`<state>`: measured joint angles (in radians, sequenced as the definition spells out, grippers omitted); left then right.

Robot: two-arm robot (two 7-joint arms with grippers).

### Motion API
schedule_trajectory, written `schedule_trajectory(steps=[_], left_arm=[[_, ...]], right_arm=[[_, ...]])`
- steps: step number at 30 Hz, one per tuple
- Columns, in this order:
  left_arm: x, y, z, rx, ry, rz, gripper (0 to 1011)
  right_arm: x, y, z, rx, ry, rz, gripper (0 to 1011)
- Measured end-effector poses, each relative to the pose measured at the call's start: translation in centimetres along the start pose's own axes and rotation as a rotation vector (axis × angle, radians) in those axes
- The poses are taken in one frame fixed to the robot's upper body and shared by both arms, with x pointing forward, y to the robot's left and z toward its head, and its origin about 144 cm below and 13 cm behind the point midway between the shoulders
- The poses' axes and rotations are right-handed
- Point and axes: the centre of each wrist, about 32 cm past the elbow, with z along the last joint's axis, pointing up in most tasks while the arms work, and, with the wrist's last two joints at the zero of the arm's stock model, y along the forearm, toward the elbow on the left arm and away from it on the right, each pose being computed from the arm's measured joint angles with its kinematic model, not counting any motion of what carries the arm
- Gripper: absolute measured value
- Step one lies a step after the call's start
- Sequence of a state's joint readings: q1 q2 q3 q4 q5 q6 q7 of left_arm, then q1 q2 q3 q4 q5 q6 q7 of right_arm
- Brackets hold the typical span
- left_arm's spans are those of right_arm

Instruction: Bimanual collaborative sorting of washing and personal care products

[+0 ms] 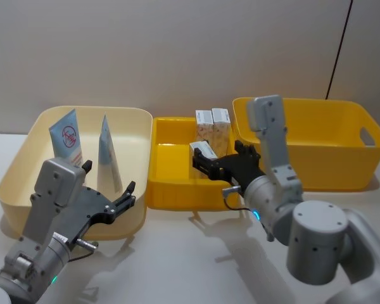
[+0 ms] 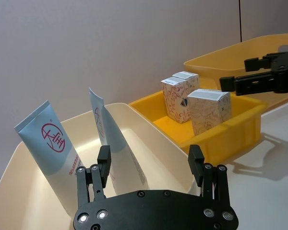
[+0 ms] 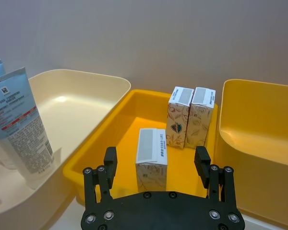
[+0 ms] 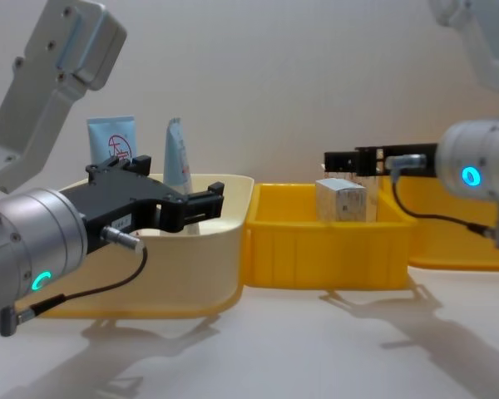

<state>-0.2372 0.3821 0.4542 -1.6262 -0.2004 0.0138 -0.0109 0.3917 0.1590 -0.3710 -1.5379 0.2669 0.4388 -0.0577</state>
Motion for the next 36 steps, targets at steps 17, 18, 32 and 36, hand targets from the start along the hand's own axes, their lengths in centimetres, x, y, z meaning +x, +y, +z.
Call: schedule_trajectory(steps=[17, 18, 32, 36], left_arm=[[0.0, 0.0, 0.0, 0.000, 0.000, 0.000, 1004], [0.0, 0.0, 0.0, 0.000, 0.000, 0.000, 1003], [0.0, 0.0, 0.0, 0.000, 0.000, 0.000, 1003], [0.0, 0.0, 0.0, 0.000, 0.000, 0.000, 1003]], right_arm=[[-2.7, 3.9, -1.3, -0.009, -0.011, -0.062, 1001], [-2.8, 4.1, -1.3, -0.010, -0.010, -0.065, 1001], [-3.3, 5.7, -1.1, -0.034, 0.005, -0.110, 1002], [-3.3, 5.9, -1.0, -0.039, 0.009, -0.118, 1001]])
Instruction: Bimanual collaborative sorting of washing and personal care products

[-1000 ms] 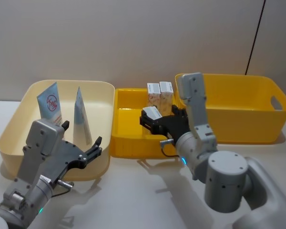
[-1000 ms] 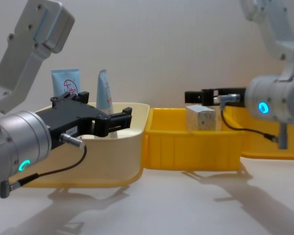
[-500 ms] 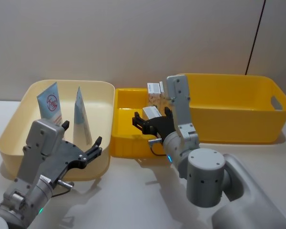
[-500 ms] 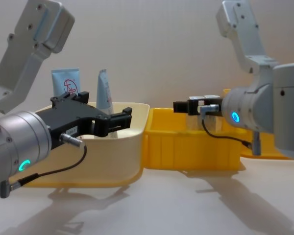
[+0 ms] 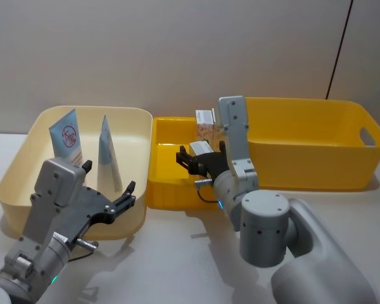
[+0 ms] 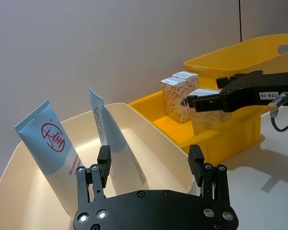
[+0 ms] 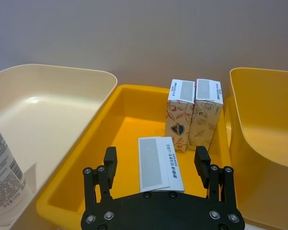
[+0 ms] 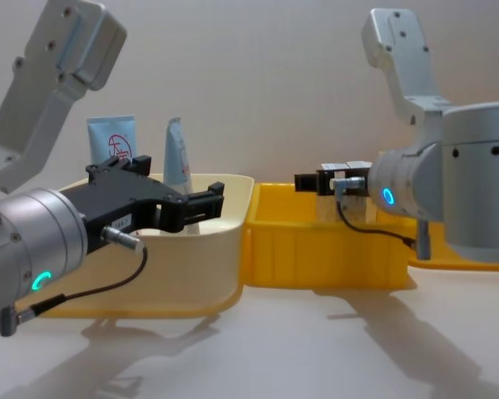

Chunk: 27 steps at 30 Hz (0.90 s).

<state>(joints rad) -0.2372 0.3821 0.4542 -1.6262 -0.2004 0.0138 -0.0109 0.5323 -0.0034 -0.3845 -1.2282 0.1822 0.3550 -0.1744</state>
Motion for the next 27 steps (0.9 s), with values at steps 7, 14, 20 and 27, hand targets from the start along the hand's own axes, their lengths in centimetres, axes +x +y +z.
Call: schedule_trajectory(steps=[7, 14, 20, 27], left_arm=[[0.00, 0.00, 0.00, 0.000, 0.000, 0.000, 1003], [0.00, 0.00, 0.00, 0.000, 0.000, 0.000, 1003], [0.00, 0.00, 0.00, 0.000, 0.000, 0.000, 1003], [0.00, 0.00, 0.00, 0.000, 0.000, 0.000, 1004]], right_arm=[[-0.06, 0.26, 0.07, -0.005, 0.005, -0.008, 946], [-0.12, 0.40, 0.14, -0.008, 0.008, -0.013, 755], [-0.14, 0.48, 0.18, -0.009, 0.009, -0.015, 570], [-0.17, 0.53, 0.18, -0.010, 0.010, -0.017, 436]])
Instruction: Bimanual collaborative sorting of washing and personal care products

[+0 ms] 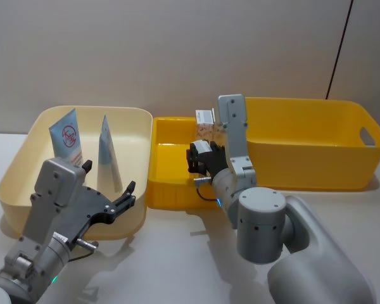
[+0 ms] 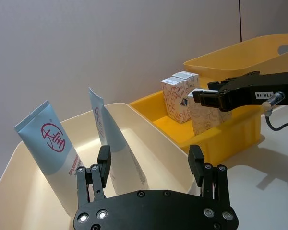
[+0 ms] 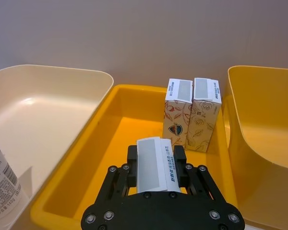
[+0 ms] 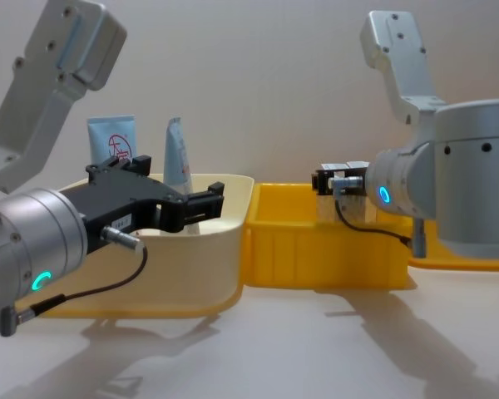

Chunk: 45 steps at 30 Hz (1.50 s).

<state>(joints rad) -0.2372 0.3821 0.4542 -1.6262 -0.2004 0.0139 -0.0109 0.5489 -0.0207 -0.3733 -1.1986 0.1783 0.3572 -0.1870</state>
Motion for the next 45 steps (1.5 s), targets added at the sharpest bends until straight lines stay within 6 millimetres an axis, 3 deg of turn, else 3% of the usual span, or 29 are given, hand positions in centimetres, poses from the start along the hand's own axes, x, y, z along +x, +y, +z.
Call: schedule_trajectory(steps=[20, 45], left_arm=[[0.0, 0.0, 0.0, 0.000, 0.000, 0.000, 1003], [0.0, 0.0, 0.0, 0.000, 0.000, 0.000, 1004]], right_arm=[[0.4, -0.2, 0.7, 0.080, 0.027, 0.029, 438], [3.4, -0.6, 6.2, 0.456, 0.068, -0.006, 438]])
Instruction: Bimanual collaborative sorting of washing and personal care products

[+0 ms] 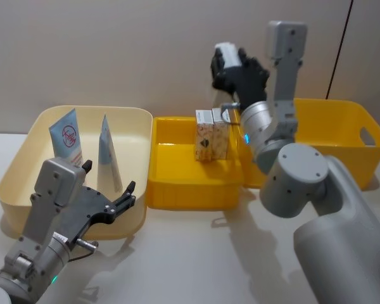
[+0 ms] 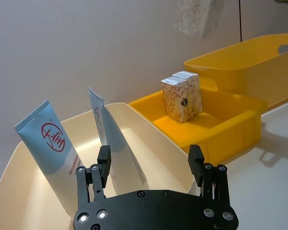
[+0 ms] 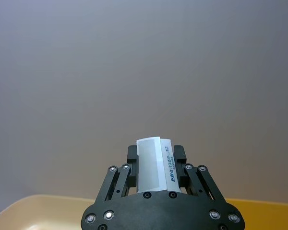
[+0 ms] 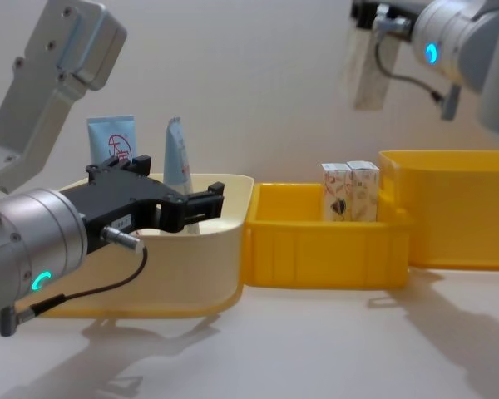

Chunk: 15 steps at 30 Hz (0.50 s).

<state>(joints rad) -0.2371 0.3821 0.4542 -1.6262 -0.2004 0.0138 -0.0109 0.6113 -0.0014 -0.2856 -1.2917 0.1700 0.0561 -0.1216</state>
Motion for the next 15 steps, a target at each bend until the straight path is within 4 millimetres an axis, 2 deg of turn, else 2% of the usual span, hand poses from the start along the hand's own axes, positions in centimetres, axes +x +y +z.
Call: schedule_trajectory(steps=[15], left_arm=[[0.0, 0.0, 0.0, 0.000, 0.000, 0.000, 1003]], right_arm=[[3.5, 0.8, 2.1, 0.160, -0.097, -0.173, 438]])
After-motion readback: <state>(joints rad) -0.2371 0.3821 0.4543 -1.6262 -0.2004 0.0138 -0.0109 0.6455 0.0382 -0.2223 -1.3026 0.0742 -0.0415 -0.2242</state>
